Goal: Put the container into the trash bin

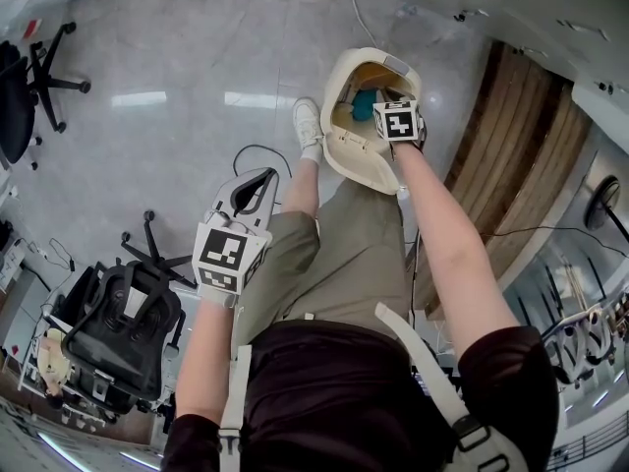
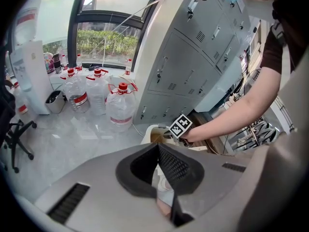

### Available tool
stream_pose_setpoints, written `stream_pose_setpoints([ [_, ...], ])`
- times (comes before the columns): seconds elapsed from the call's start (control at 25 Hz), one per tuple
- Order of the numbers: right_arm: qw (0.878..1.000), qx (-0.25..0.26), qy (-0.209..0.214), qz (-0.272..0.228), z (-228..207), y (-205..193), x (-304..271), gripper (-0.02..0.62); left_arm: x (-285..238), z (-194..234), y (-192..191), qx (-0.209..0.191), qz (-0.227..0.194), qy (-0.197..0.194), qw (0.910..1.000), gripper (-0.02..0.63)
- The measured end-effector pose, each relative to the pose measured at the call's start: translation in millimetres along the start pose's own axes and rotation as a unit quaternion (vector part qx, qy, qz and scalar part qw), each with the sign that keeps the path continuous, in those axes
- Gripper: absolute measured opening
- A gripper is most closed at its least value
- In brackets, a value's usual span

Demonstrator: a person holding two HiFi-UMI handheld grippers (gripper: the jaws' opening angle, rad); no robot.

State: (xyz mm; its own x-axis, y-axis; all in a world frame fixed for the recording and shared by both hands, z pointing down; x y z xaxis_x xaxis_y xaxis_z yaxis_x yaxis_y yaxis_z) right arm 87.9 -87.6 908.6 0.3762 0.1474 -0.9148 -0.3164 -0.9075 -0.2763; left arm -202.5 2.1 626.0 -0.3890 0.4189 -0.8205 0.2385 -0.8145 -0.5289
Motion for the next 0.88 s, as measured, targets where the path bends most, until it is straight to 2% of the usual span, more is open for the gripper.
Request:
stream_pose_setpoints([
  [0.32, 1.0, 0.008, 0.004, -0.016, -1.3, 6.7, 26.6, 0.034, 1.2, -11.1, 14.2, 0.0, -0.011, 0.003, 0.9999, 0.008],
  [0.88, 0.998, 0.016, 0.04, -0.052, 0.3, 10.3, 93.6, 0.015, 9.9, -43.0, 48.9, -0.015, -0.041, 0.0, 0.999, 0.008],
])
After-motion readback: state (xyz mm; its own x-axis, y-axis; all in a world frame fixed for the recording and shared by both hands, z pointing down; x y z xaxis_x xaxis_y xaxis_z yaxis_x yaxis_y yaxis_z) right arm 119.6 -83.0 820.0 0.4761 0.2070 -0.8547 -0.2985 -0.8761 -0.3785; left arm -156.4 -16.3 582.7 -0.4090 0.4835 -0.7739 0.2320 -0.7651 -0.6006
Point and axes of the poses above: the fingertips, and each gripper's own axes: x backward along the fingers, z to its left, y out of its top, the point moved 9 cm from there along x, backward along the fingers, and after that the axes turned 9 degrees about y, right-handed, at the moved point
